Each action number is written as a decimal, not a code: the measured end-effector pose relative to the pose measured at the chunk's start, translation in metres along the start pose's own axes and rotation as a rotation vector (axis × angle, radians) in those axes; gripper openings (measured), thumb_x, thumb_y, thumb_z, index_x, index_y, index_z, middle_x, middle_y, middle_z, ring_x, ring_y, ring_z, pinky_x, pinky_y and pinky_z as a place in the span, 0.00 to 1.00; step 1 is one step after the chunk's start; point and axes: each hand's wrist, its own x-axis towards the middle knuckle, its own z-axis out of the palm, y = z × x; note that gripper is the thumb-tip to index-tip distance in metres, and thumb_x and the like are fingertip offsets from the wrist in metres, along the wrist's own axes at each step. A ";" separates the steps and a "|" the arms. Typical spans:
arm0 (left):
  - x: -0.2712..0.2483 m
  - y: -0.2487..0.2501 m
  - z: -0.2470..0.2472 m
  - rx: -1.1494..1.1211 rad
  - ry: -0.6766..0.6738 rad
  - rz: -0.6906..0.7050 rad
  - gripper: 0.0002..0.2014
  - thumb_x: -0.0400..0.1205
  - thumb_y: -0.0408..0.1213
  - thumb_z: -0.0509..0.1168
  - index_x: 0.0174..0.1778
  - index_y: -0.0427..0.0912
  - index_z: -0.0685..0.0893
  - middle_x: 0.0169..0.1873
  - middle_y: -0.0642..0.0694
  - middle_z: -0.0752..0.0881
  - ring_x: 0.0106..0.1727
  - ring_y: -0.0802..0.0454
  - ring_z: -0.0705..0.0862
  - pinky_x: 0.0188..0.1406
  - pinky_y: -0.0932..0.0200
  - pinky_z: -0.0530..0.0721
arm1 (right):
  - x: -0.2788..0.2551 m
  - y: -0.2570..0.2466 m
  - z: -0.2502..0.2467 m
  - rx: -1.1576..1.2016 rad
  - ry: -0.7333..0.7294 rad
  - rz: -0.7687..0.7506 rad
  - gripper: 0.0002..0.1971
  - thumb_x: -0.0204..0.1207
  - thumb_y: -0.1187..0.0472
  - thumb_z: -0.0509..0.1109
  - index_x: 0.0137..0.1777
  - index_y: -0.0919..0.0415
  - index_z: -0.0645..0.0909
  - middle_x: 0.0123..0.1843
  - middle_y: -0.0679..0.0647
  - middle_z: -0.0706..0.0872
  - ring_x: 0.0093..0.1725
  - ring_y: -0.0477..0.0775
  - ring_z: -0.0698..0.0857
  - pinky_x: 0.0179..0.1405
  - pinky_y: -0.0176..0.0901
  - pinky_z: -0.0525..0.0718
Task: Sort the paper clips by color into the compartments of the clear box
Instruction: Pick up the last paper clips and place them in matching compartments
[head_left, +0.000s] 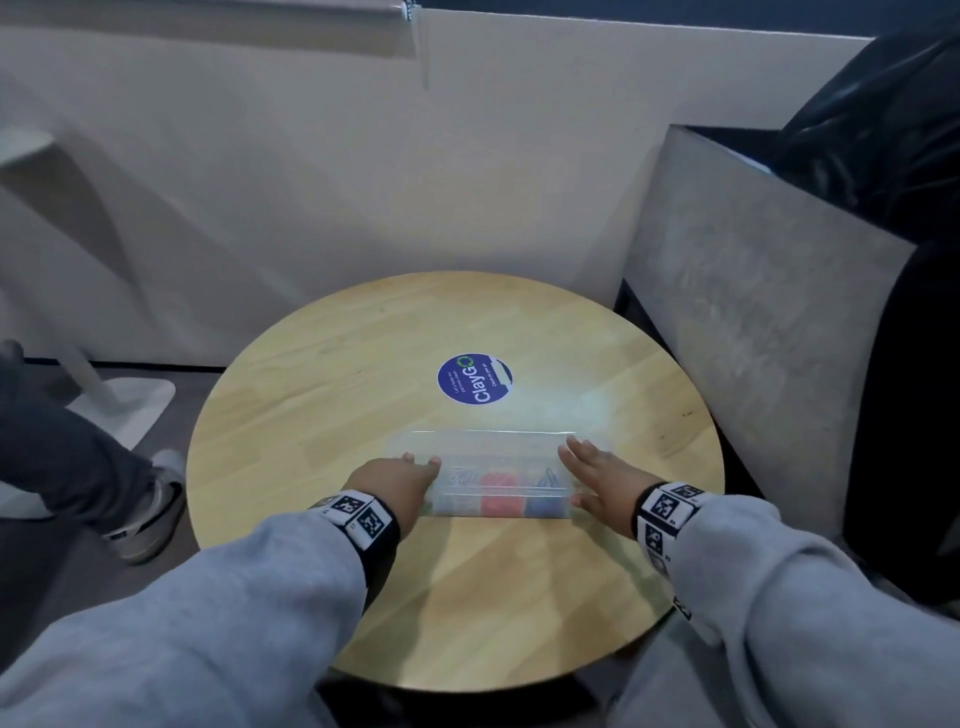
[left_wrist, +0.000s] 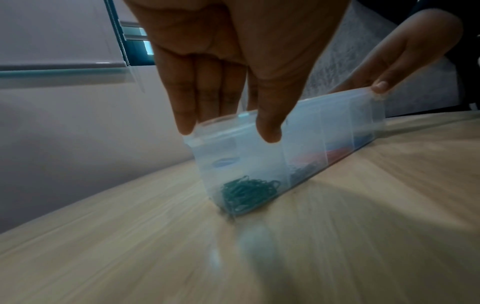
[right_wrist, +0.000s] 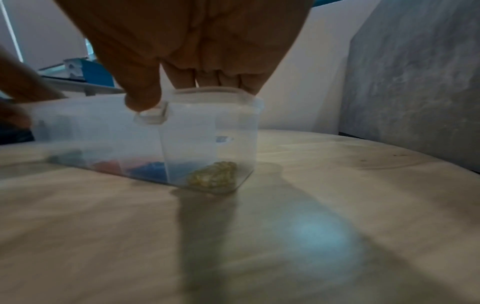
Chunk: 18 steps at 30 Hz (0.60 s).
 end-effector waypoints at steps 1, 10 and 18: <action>0.001 0.000 0.001 -0.015 0.009 -0.007 0.30 0.85 0.42 0.54 0.83 0.55 0.52 0.83 0.41 0.58 0.77 0.43 0.71 0.74 0.53 0.71 | 0.001 -0.002 0.000 -0.021 -0.013 0.012 0.32 0.87 0.54 0.49 0.83 0.61 0.36 0.85 0.57 0.35 0.85 0.54 0.41 0.82 0.43 0.43; 0.002 0.000 -0.002 -0.023 0.067 0.002 0.28 0.84 0.46 0.55 0.81 0.53 0.58 0.77 0.41 0.69 0.73 0.44 0.74 0.71 0.54 0.73 | 0.002 -0.011 -0.006 -0.250 -0.090 0.051 0.41 0.81 0.68 0.58 0.81 0.63 0.29 0.84 0.57 0.31 0.85 0.57 0.39 0.83 0.47 0.54; -0.004 -0.003 -0.008 -0.085 0.109 0.009 0.23 0.81 0.44 0.60 0.75 0.52 0.71 0.71 0.44 0.77 0.69 0.44 0.78 0.66 0.55 0.77 | -0.009 -0.017 -0.014 -0.097 -0.081 0.047 0.46 0.77 0.72 0.62 0.83 0.59 0.31 0.85 0.53 0.33 0.85 0.53 0.41 0.82 0.46 0.56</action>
